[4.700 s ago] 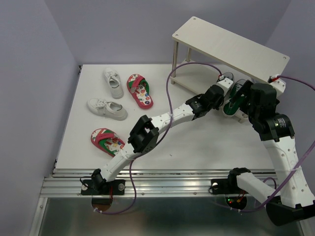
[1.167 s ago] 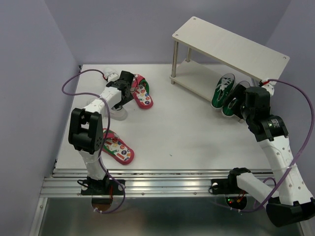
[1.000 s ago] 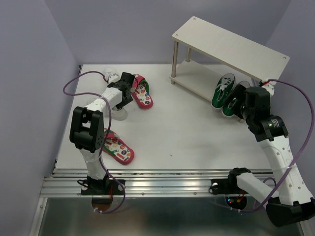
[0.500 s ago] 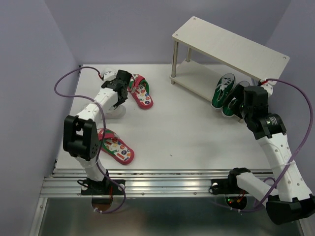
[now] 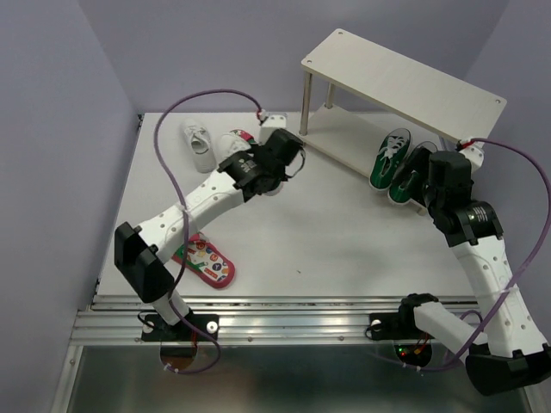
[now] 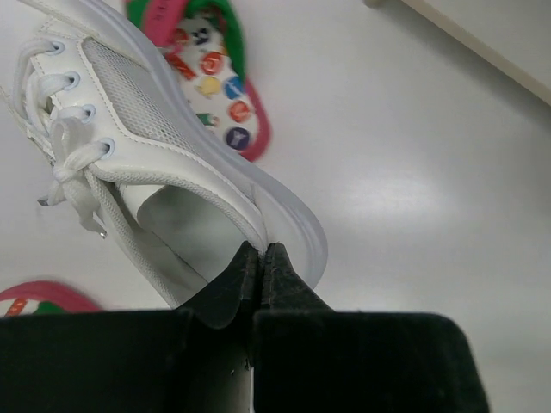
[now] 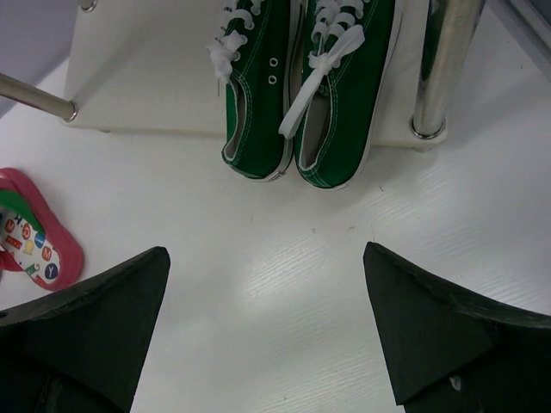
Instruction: Place and organize the shoes onto the shoe shelf
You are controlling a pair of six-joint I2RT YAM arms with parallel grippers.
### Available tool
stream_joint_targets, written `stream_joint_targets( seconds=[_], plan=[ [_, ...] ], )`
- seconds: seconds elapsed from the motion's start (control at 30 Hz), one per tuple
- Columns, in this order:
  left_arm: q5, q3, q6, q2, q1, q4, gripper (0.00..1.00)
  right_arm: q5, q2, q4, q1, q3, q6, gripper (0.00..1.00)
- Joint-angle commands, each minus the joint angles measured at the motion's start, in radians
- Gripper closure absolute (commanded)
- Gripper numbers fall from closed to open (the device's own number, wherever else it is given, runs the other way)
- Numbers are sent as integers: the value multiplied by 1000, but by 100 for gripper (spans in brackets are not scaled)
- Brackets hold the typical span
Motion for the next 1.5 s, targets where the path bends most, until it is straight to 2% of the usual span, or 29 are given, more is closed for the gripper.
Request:
stream_joint_targets(
  seconds=[0.0, 0.07, 0.17, 0.23, 0.37, 0.43, 0.47, 0.53, 0.57, 0.6, 0.67, 0.7, 0.87, 0.93, 0.97, 1.03, 1.2, 1.23, 1.3, 1.47],
  plan=[
    [-3, 61, 134, 55, -183, 71, 100, 88, -55, 51, -7, 16, 3, 0],
    [40, 54, 223, 87, -266, 112, 100, 111, -70, 51, -7, 13, 3, 0],
    [153, 15, 314, 120, -315, 209, 100, 119, -84, 50, -7, 11, -9, 0],
    [240, 11, 314, 152, -325, 220, 100, 114, -80, 34, -7, 14, -14, 0],
    [271, -23, 294, 227, -332, 243, 99, 111, -93, 27, -7, 4, -8, 0],
    [267, -37, 271, 239, -332, 258, 88, 107, -96, 27, -7, 1, -15, 0],
    [268, -48, 268, 242, -332, 258, 77, 99, -92, 27, -7, 1, -18, 0],
    [264, -46, 257, 246, -334, 245, 64, 91, -87, 24, -7, 1, -21, 0],
    [262, -45, 253, 241, -335, 239, 52, 85, -84, 24, -7, -1, -21, 0],
    [259, -42, 250, 238, -335, 232, 47, 82, -84, 24, -7, -2, -21, 0],
    [258, -37, 239, 226, -337, 213, 46, 81, -83, 24, -7, -4, -20, 0],
    [256, -23, 234, 221, -339, 200, 40, 79, -83, 25, -7, -4, -20, 0],
    [232, -2, 159, 177, -346, 114, 39, 68, -73, 24, -7, -1, -23, 0],
    [155, 27, 34, 181, -346, 15, 39, 55, -69, 24, -7, -4, -23, 0],
    [143, 41, -53, 190, -343, -20, 39, 45, -67, 24, -7, -7, -20, 0],
    [139, 38, -127, 196, -340, -80, 39, 39, -67, 27, -7, -16, -3, 0],
    [172, -24, -301, 189, -339, -88, 38, 5, -54, 36, -7, -29, 6, 0],
    [170, -31, -321, 192, -337, -90, 31, 4, -50, 34, -7, -27, 6, 0],
    [152, -38, -355, 198, -328, -108, 30, 4, -53, 34, -7, -27, 6, 0],
    [201, -101, -369, 203, -289, -18, 32, -2, -61, 34, -7, -32, -3, 0]
  ],
)
